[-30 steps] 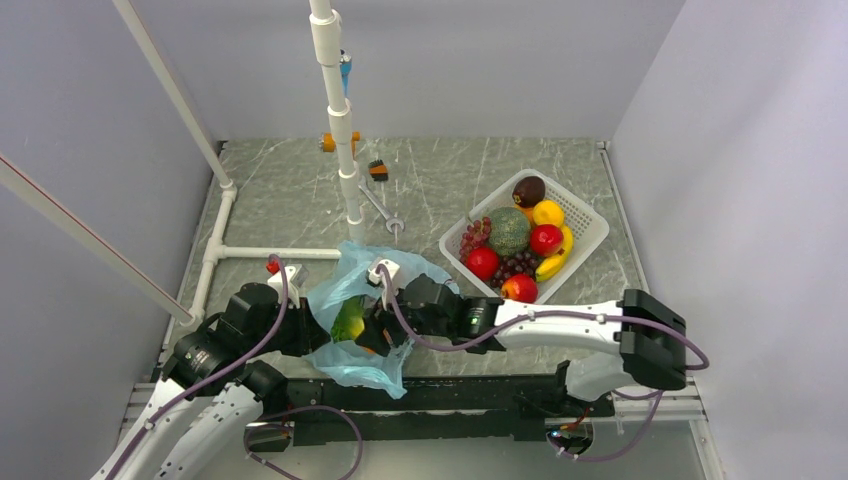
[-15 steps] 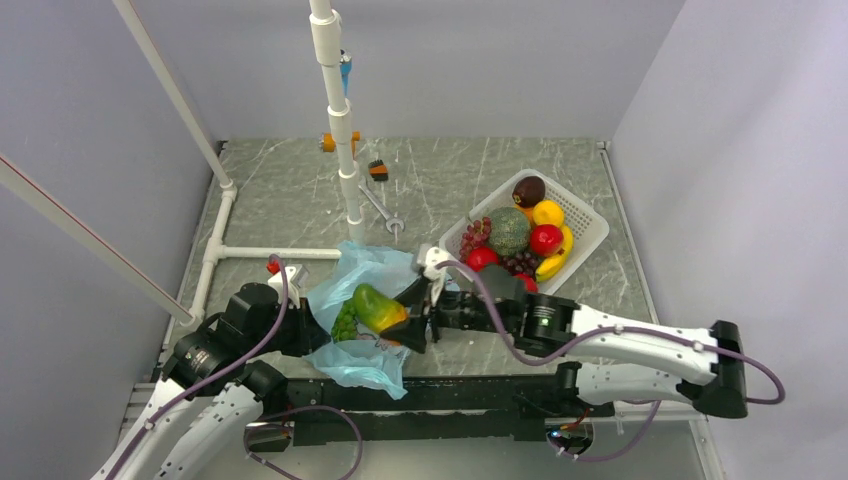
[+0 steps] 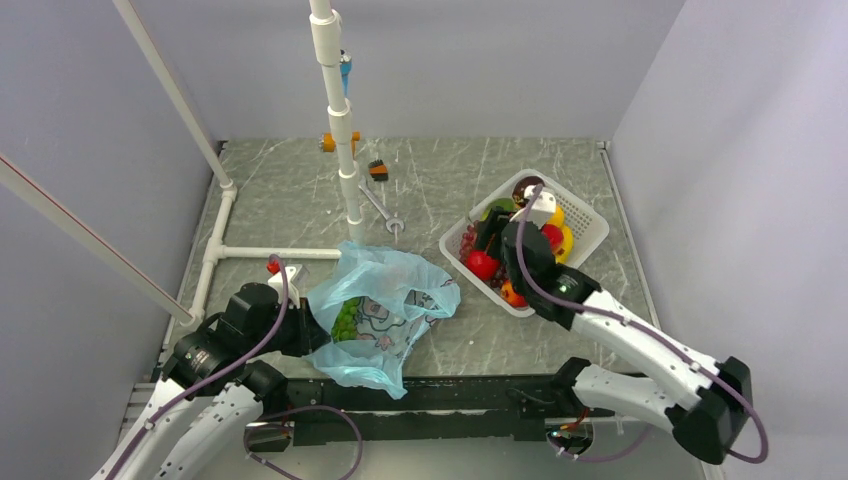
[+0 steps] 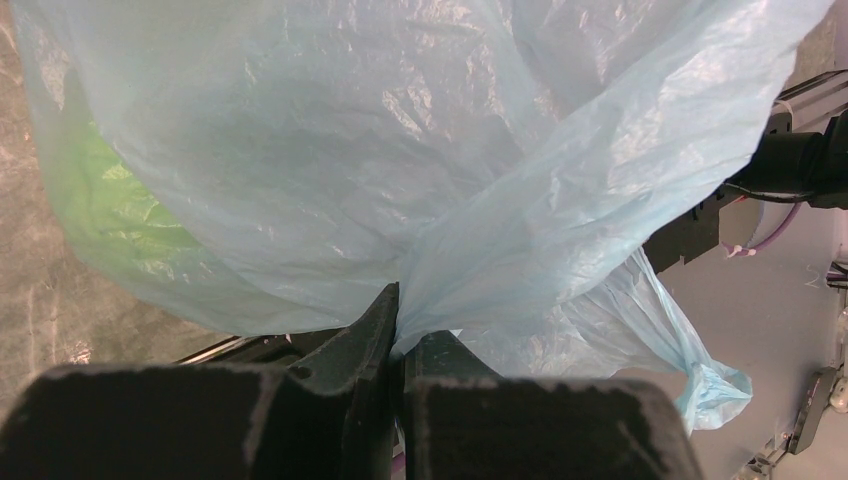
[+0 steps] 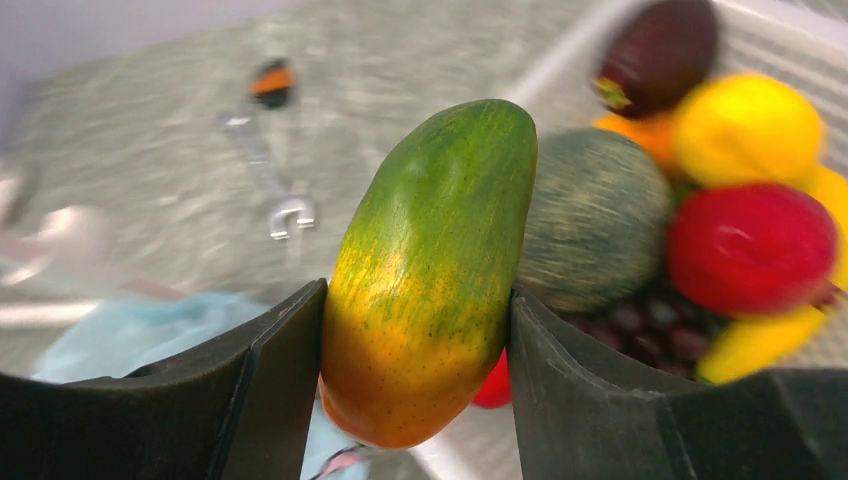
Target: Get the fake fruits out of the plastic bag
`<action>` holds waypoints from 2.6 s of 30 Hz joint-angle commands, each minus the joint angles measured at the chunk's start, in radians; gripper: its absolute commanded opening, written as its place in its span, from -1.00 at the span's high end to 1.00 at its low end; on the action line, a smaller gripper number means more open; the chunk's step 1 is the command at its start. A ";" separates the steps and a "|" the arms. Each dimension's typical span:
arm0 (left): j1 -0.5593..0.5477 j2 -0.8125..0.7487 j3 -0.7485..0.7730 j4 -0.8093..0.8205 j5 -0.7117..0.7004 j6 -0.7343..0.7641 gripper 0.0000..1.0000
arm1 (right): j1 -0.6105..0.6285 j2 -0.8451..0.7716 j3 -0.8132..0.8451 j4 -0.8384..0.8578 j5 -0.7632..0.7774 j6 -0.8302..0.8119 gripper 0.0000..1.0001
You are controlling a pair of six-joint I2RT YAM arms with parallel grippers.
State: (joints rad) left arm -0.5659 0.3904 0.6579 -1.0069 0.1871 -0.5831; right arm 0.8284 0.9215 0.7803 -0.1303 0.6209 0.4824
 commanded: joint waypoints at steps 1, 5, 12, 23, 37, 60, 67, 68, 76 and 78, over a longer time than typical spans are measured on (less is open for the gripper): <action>0.003 0.000 -0.001 0.034 0.014 0.018 0.80 | -0.154 0.090 0.061 -0.211 0.054 0.244 1.00; 0.004 -0.004 -0.002 0.035 0.014 0.018 0.80 | -0.209 0.128 0.054 -0.272 0.039 0.310 1.00; 0.003 0.002 -0.001 0.035 0.015 0.019 0.80 | -0.208 0.072 -0.037 -0.248 -0.025 0.320 1.00; 0.004 0.003 -0.001 0.035 0.014 0.019 0.80 | -0.209 0.026 -0.073 -0.264 -0.077 0.325 0.10; 0.003 -0.004 -0.001 0.036 0.015 0.019 0.80 | -0.206 -0.028 -0.051 -0.211 -0.133 0.187 -0.84; 0.003 0.006 -0.001 0.034 0.012 0.017 0.80 | 0.424 0.165 0.051 0.170 -0.583 -0.226 -0.72; 0.004 0.001 -0.001 0.034 0.011 0.017 0.80 | 0.533 0.340 0.108 0.158 -0.535 -0.285 -0.52; 0.004 0.000 -0.001 0.035 0.011 0.016 0.81 | 0.541 0.370 0.122 0.144 -0.495 -0.288 -0.46; 0.003 0.000 -0.001 0.035 0.012 0.017 0.81 | 0.551 0.566 0.188 0.147 -0.262 -0.304 -0.25; 0.004 0.002 -0.001 0.034 0.014 0.018 0.80 | 0.552 0.605 0.186 0.184 -0.199 -0.303 -0.25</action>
State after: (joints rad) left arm -0.5659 0.3901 0.6575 -1.0069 0.1871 -0.5827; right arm 1.3754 1.4788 0.9291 -0.0227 0.2642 0.2035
